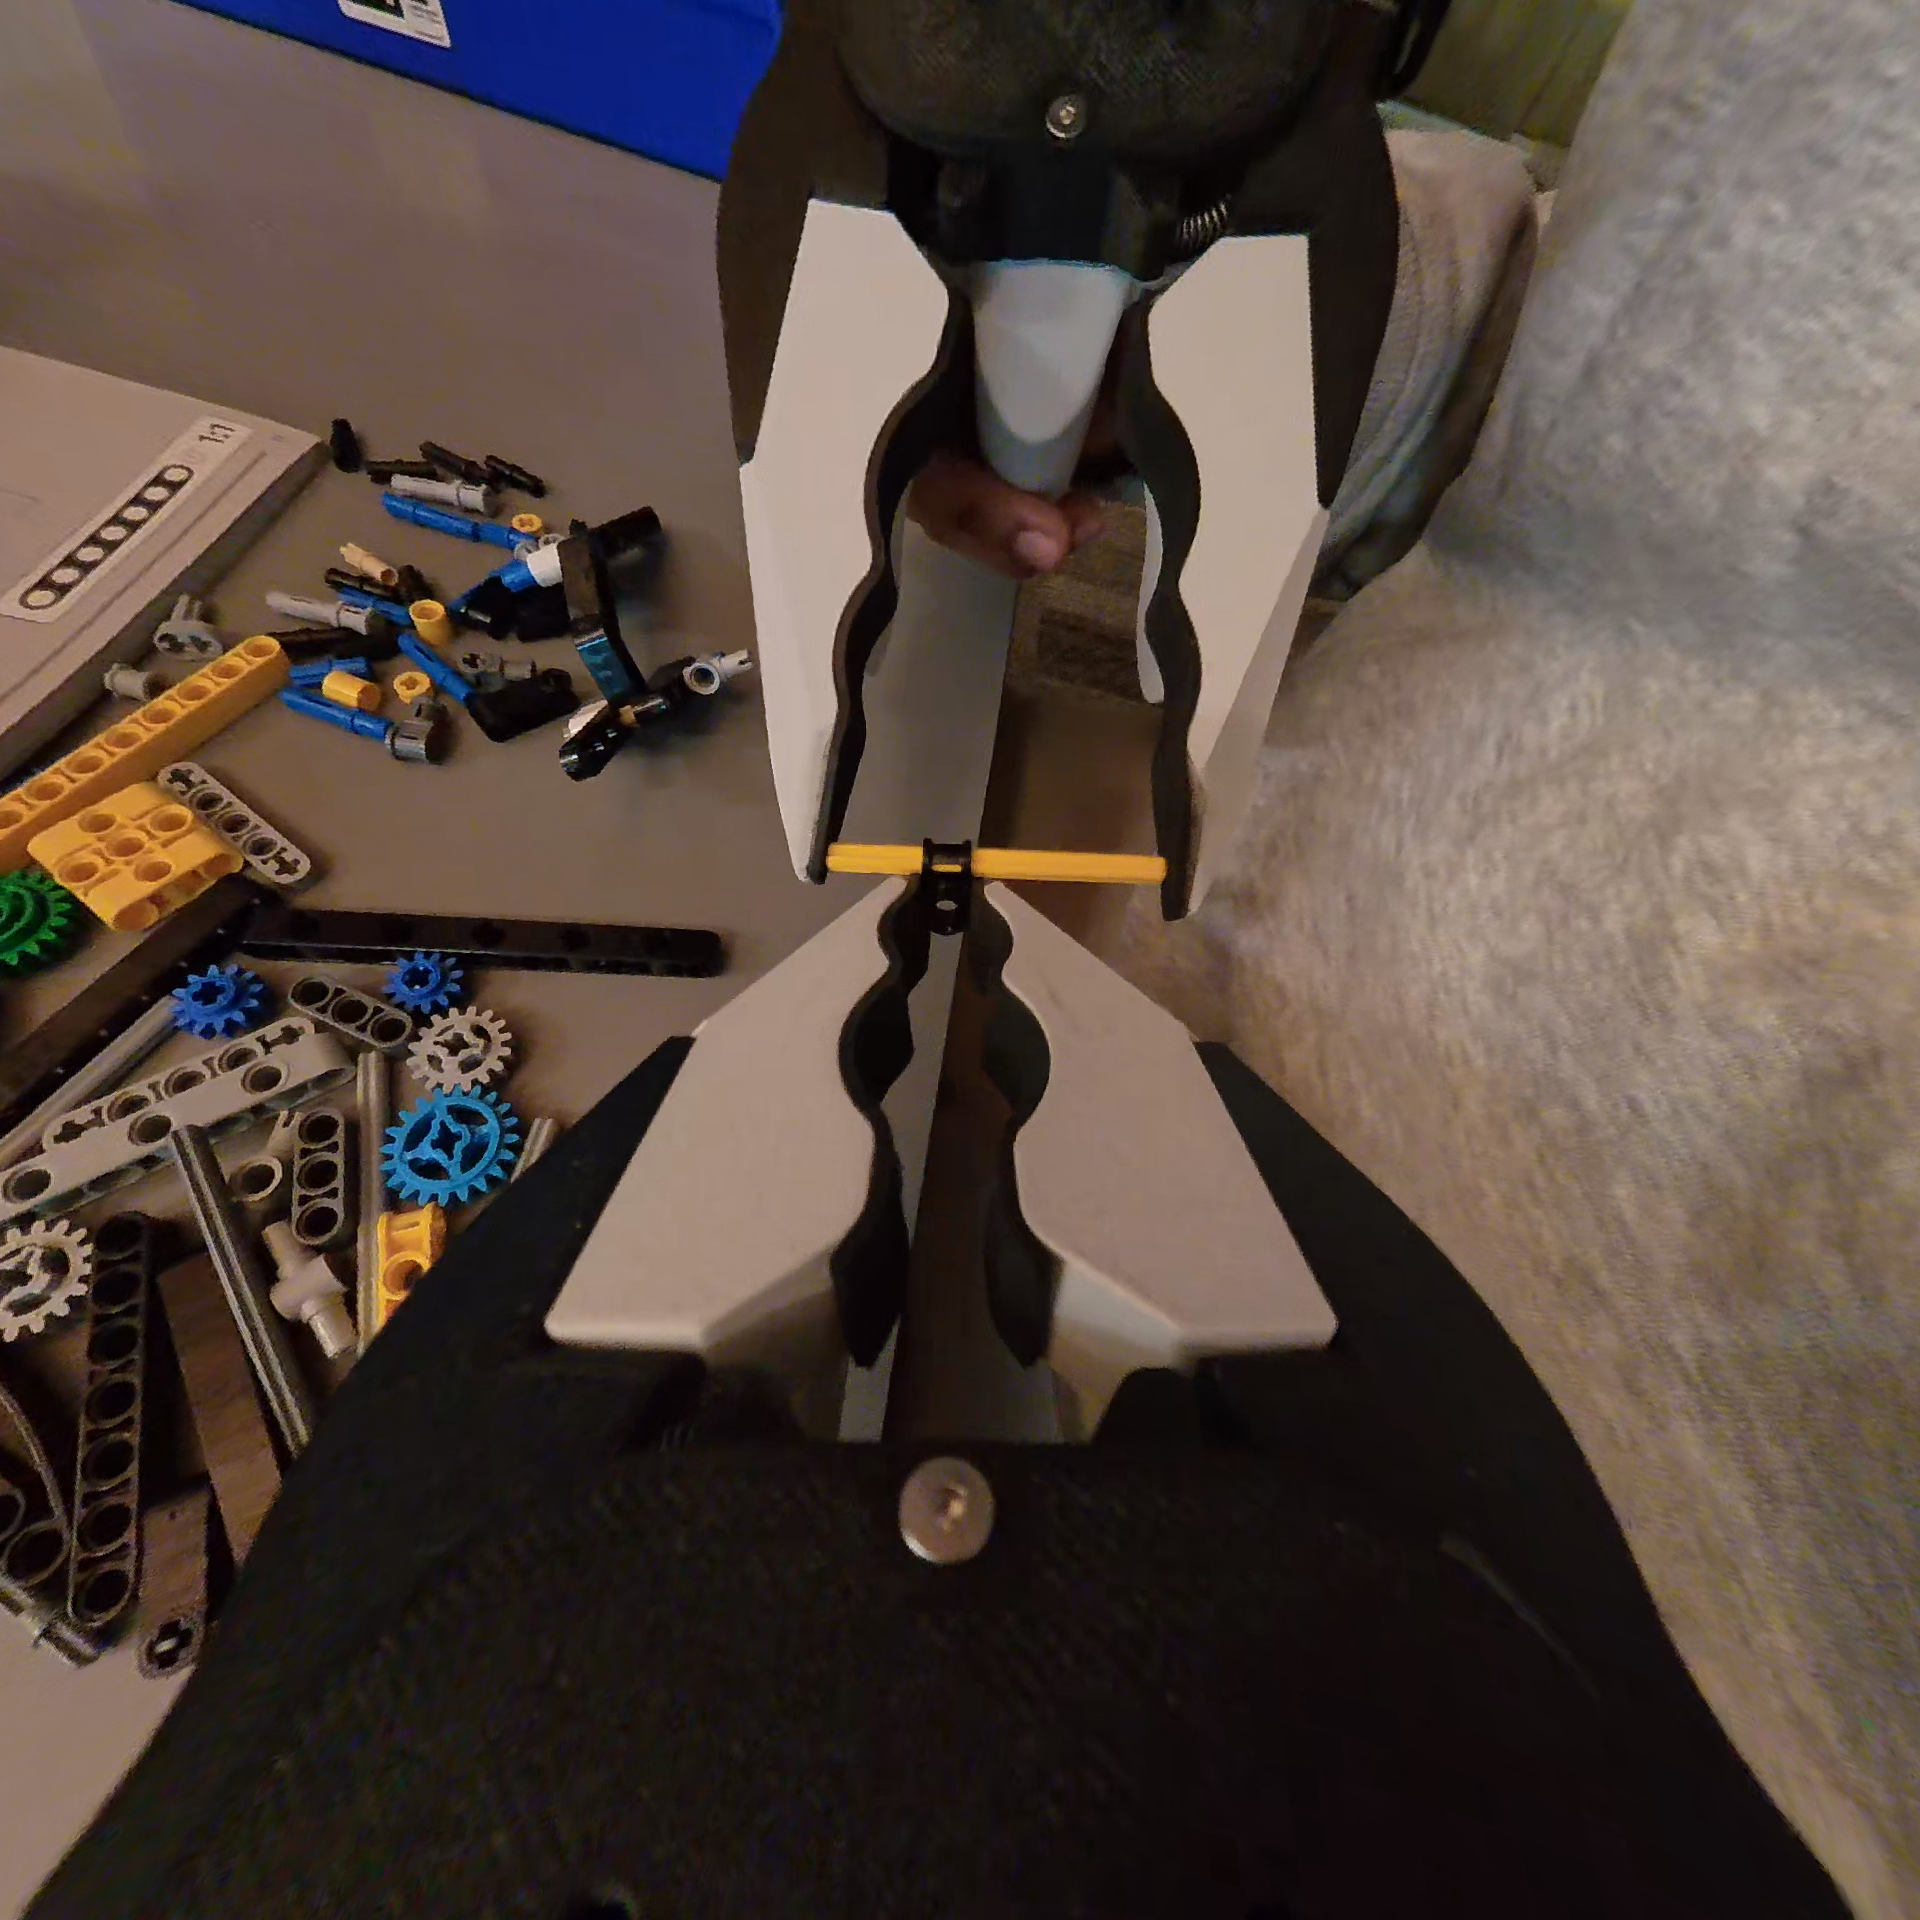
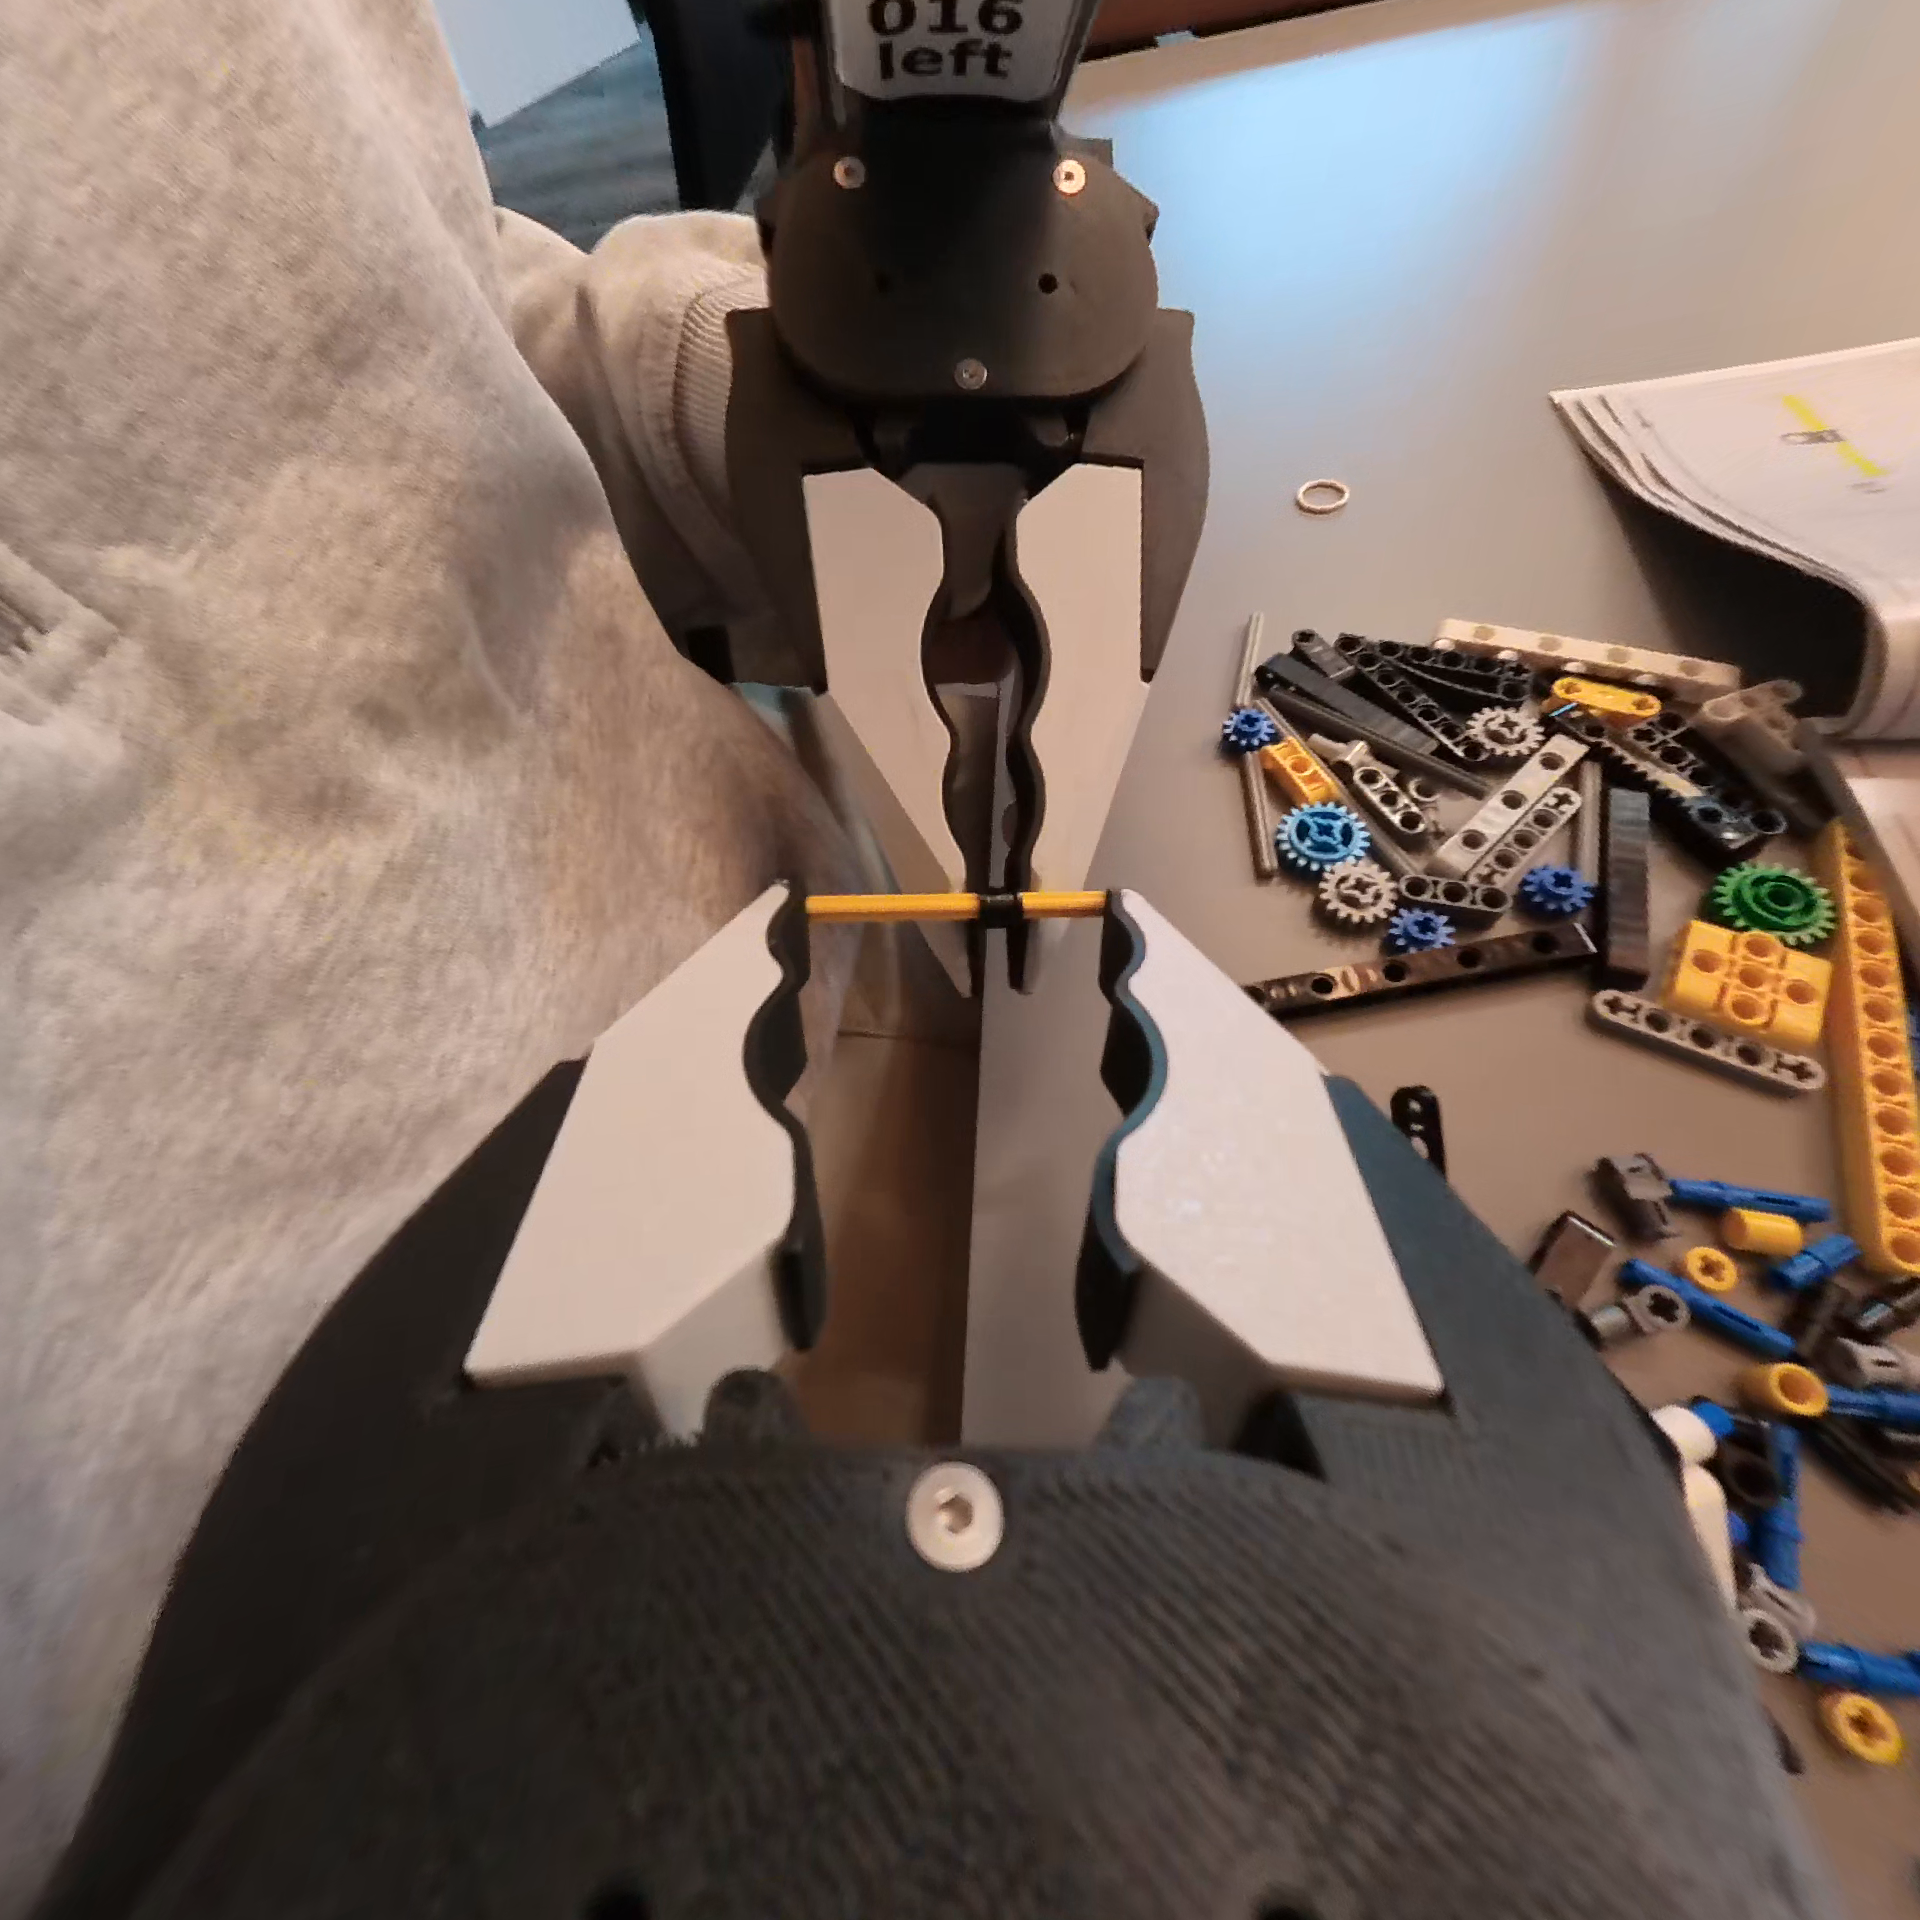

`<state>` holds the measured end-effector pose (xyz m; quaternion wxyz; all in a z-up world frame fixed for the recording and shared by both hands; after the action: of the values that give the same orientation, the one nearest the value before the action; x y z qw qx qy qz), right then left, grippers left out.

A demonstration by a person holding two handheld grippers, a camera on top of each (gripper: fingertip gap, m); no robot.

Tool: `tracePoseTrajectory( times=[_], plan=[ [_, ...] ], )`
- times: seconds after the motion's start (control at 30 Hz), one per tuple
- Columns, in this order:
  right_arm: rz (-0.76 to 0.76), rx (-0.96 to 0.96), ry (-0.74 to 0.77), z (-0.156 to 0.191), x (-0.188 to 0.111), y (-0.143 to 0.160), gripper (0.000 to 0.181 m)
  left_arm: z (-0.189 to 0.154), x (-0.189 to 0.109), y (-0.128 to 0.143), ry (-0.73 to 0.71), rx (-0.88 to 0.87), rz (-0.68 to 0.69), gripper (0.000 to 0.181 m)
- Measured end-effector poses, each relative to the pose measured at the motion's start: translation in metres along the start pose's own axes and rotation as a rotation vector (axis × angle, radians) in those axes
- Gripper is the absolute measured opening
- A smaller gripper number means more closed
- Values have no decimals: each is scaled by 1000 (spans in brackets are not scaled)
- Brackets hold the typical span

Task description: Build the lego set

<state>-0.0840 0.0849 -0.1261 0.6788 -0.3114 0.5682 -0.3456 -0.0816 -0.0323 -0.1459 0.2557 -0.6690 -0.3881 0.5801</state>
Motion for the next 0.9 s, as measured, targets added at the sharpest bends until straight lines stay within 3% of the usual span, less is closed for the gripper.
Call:
tracePoseTrajectory(
  times=[0.23,0.5,0.9],
  plan=[
    [56,-11,11,-1,7,6,55,1,6,7,-26,49,52,5],
    [72,10,-107,4,9,13,55,-8,10,11,11,130,85,5],
    [44,28,-57,2,10,9,55,-5,6,9,-20,112,63,5]
  ],
)
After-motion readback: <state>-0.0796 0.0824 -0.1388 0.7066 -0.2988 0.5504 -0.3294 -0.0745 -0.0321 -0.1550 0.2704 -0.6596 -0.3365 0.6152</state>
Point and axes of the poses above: each gripper's, where its closed fingertips meet, x out along the fingers, y out of its underside, z = x × y across the jaws, the point moved 8 cm from there along -x, back along the fingers, and after that the axes turned 7 degrees about z, right-handed, at the moved point
